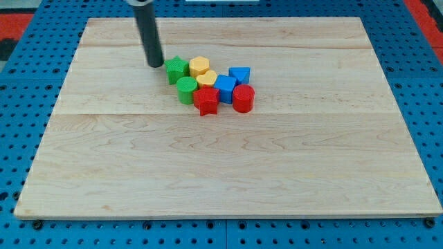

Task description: Adjust the hexagon and the triangle into the group

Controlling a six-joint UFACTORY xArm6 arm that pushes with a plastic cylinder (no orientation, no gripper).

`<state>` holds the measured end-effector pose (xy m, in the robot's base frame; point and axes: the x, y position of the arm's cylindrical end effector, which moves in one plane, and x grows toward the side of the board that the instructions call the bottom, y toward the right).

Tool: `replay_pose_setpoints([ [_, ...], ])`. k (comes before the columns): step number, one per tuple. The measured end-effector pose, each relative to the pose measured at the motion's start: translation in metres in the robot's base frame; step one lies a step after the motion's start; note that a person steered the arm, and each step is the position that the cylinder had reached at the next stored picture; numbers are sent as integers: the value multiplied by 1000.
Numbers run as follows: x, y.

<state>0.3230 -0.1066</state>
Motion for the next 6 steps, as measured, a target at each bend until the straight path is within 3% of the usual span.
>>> replay_pose_setpoints([
  [2, -3, 68],
  [6, -14, 103],
])
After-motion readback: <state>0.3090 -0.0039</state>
